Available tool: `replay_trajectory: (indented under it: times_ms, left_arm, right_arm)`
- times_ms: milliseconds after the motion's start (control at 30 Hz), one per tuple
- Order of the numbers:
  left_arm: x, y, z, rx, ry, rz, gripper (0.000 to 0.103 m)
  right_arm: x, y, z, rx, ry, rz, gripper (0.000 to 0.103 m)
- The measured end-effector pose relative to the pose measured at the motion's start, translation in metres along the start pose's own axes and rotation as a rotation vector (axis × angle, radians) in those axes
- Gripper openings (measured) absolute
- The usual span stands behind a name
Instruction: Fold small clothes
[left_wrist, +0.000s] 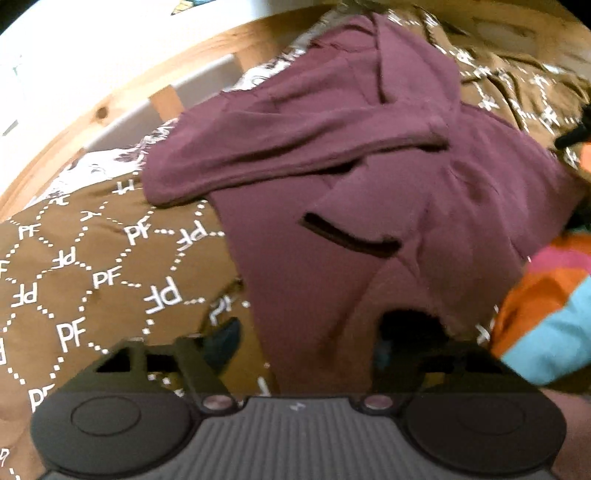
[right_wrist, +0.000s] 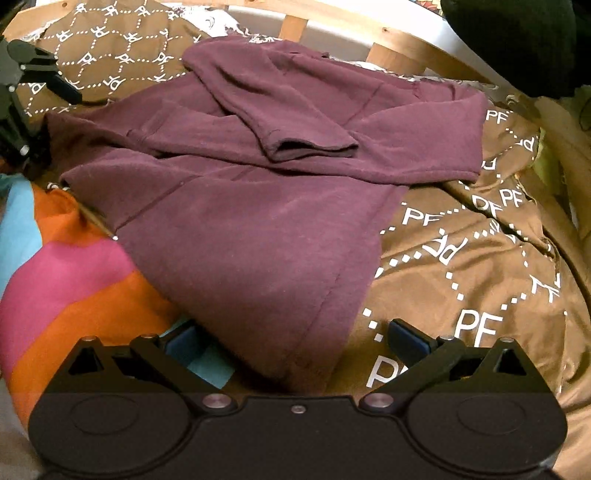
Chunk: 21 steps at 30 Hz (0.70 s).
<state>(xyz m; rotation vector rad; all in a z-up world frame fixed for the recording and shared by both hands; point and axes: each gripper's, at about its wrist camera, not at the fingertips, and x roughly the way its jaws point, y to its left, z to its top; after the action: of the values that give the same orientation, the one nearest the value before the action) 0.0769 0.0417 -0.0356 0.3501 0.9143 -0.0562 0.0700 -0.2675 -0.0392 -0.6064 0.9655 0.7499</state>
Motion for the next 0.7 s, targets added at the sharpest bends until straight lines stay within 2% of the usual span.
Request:
replay_trajectory:
  times_ms: [33,67,100,133,333,533,600,700]
  left_arm:
    - [-0.001,0.002,0.002,-0.008,-0.011,0.006,0.050]
    - [-0.004,0.004,0.003,-0.020,-0.029,0.004,0.033]
    - [-0.006,0.006,0.006,-0.033,-0.043,-0.006,0.023]
    - [-0.007,0.008,0.009,-0.049,-0.054,-0.017,0.008]
    - [-0.022,0.018,0.052,-0.098,-0.164,-0.027,0.005]
    - [-0.032,0.037,0.097,-0.172,-0.207,-0.047,0.004]
    - [-0.036,0.044,0.107,-0.211,-0.214,-0.058,0.004]
    - [-0.041,0.051,0.111,-0.245,-0.218,-0.062,0.004]
  right_arm:
    - [-0.001,0.002,0.000,-0.012,-0.011,-0.007,0.102]
    - [-0.003,0.005,0.000,-0.028,-0.026,-0.015,0.102]
    - [-0.005,0.008,0.001,-0.051,-0.042,-0.019,0.102]
    - [-0.007,0.012,0.001,-0.070,-0.055,-0.016,0.102]
    - [-0.019,0.030,0.006,-0.162,-0.147,0.034,0.102]
    - [-0.007,0.048,0.028,-0.122,-0.137,0.067,0.102]
    - [-0.002,0.056,0.034,-0.104,-0.140,0.036,0.102]
    - [0.008,0.064,0.042,-0.083,-0.132,-0.055,0.101]
